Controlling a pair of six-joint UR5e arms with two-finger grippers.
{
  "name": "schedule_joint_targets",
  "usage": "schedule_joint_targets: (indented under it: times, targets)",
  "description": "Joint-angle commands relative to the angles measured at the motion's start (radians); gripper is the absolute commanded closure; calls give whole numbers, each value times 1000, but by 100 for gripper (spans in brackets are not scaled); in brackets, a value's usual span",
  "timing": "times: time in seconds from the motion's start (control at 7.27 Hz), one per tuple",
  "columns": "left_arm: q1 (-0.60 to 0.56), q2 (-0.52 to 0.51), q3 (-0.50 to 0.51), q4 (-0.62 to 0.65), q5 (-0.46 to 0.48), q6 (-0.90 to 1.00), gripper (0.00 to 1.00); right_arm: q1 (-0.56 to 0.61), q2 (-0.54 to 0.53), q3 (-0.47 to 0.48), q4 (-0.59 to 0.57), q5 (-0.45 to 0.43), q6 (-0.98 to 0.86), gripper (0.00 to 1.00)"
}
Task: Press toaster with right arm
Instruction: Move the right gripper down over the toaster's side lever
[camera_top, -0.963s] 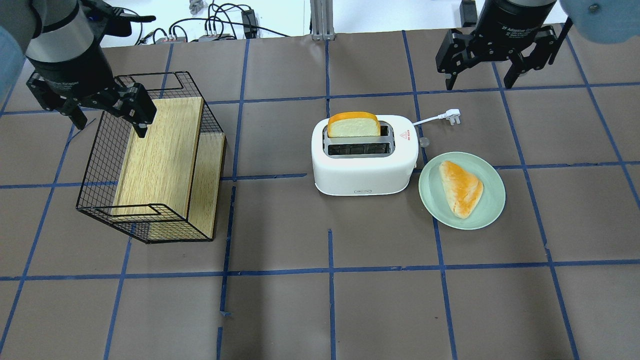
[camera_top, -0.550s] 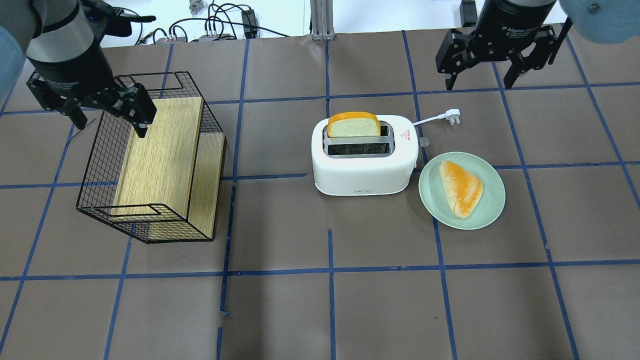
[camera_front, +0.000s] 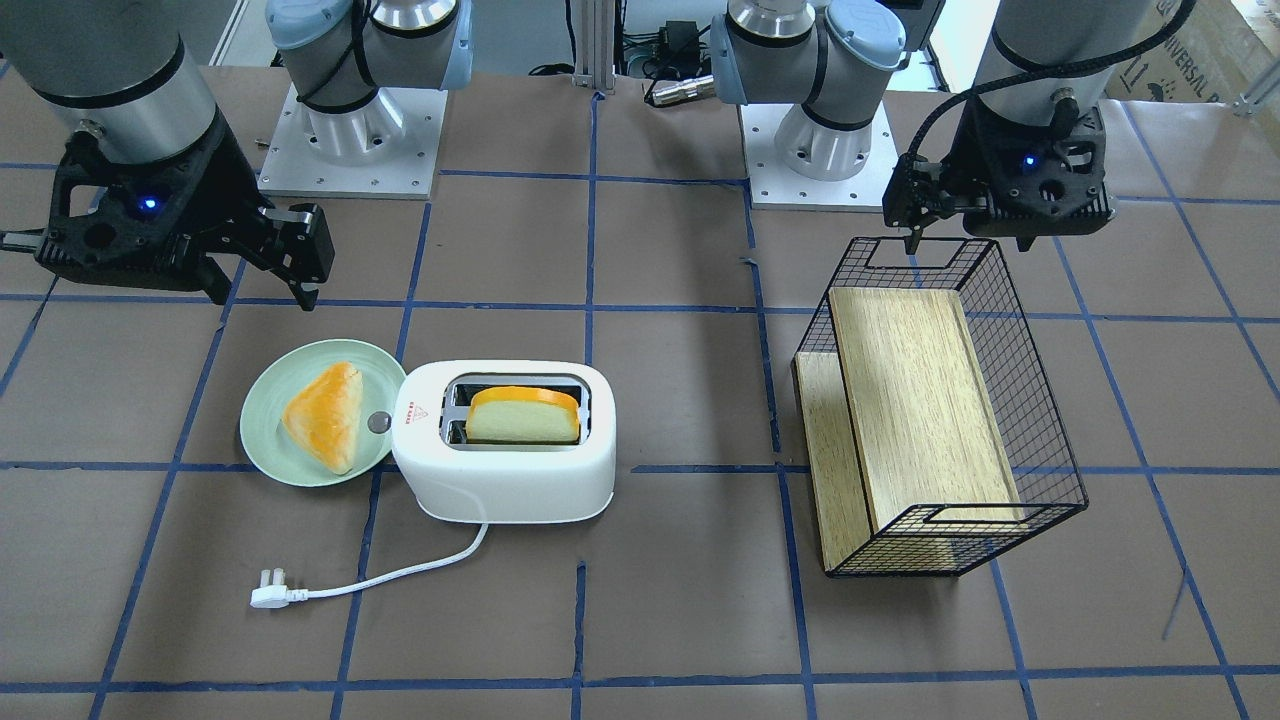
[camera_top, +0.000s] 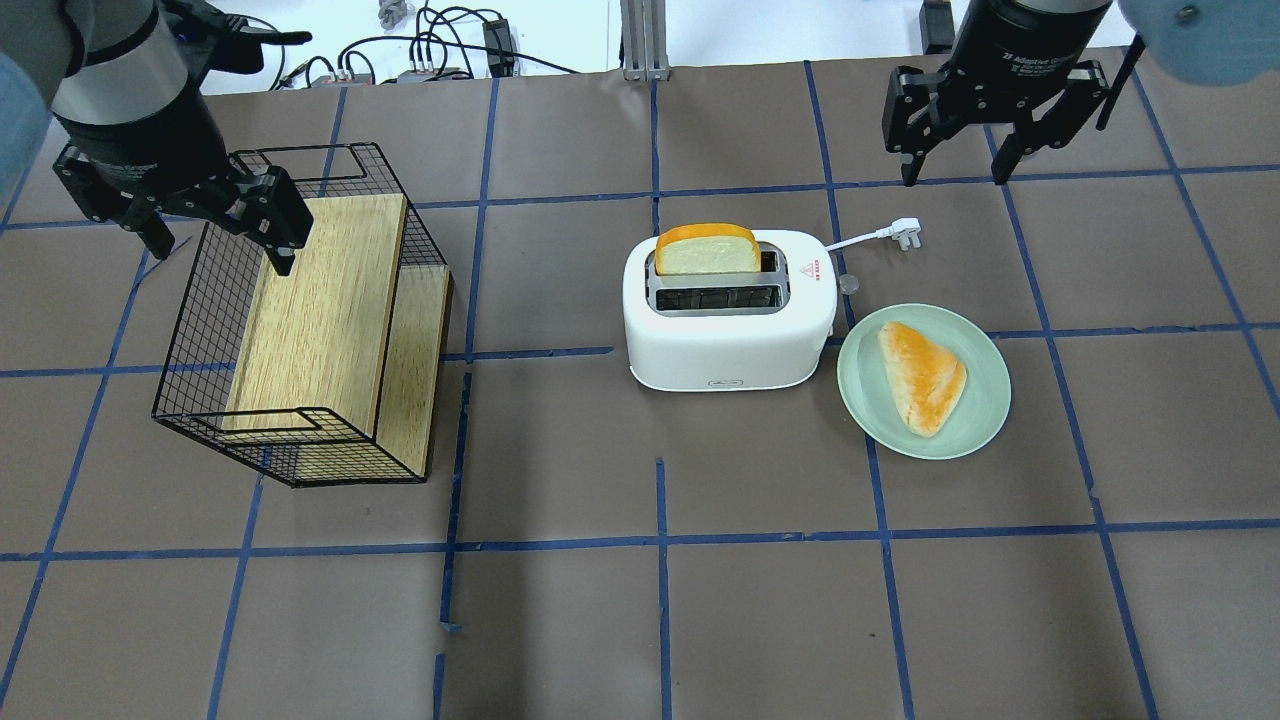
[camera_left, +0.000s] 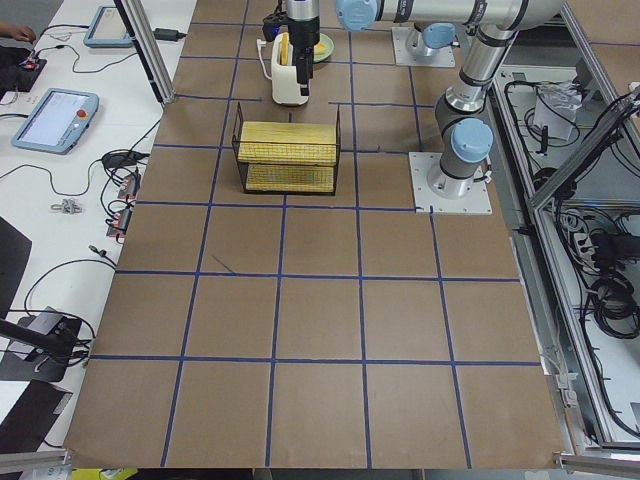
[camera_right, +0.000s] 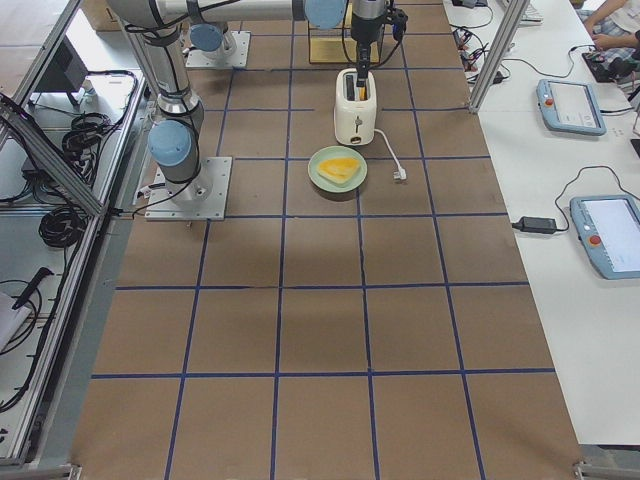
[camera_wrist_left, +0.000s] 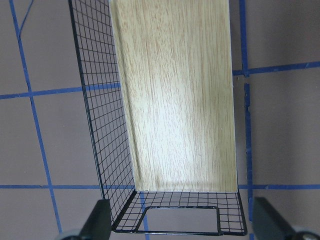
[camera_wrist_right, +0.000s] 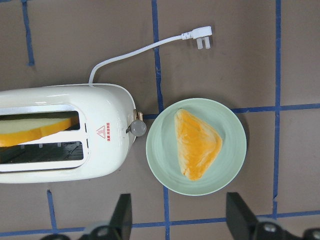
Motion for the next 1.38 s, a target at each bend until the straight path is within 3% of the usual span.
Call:
schedule_joint_targets:
  times: [0.0,0.28,0.69,0.96,1.24]
  targets:
    - [0,0,0,-1,0,0,0,1,-1,-3,3,10,-255,100]
    - [0,0,0,1,0,-2,0,5,43,16,-15,71,-657,100]
    - [0,0,2,1,0,0,0,5,54,170,-253,61,-1164,100]
    - [0,0,0,1,0,-2,0,4,34,296,-368,29,-1368,100]
    - [0,0,0,-1,0,-2,0,5,31,316,-403,38,-1494,100]
